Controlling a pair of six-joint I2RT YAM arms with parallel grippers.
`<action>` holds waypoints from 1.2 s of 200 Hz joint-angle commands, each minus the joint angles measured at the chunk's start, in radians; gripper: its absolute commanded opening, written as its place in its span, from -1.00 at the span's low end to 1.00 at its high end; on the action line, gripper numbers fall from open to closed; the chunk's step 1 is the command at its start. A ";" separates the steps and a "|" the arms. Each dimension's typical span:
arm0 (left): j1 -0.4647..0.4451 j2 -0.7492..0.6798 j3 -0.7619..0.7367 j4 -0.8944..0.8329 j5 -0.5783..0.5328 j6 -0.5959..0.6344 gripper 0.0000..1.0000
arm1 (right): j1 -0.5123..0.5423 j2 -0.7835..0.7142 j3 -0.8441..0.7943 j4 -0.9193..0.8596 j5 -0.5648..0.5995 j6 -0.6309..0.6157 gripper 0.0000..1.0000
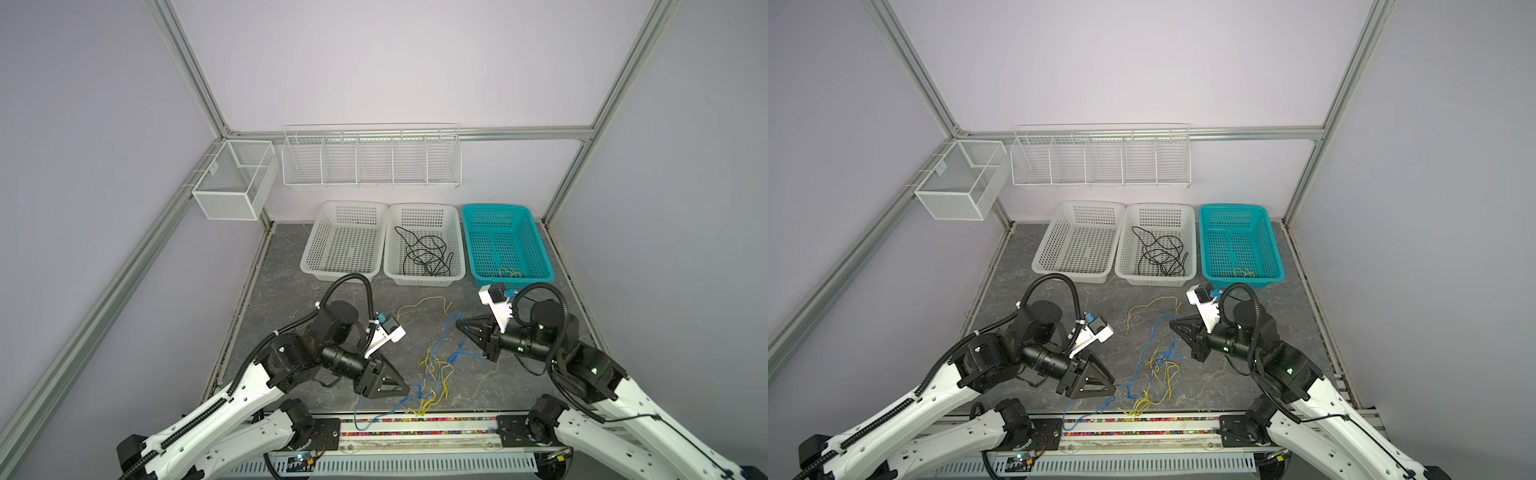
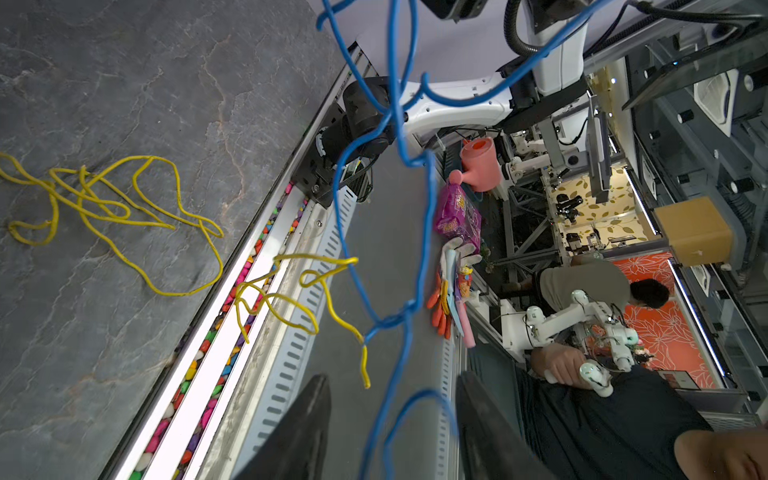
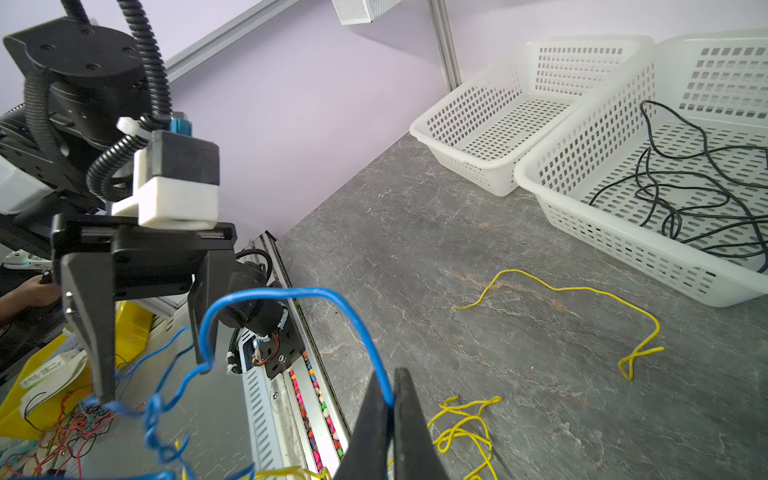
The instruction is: Untangle the cables
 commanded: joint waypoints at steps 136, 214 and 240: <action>-0.042 0.044 0.035 -0.122 0.082 0.079 -0.78 | 0.001 0.009 0.031 0.054 -0.075 -0.019 -0.88; -0.050 0.061 0.012 0.003 0.103 0.031 -1.00 | 0.021 0.071 0.080 0.087 -0.141 -0.037 -0.88; -0.057 0.086 0.017 0.040 0.093 0.031 -1.00 | 0.070 0.116 0.111 0.084 -0.144 -0.066 -0.88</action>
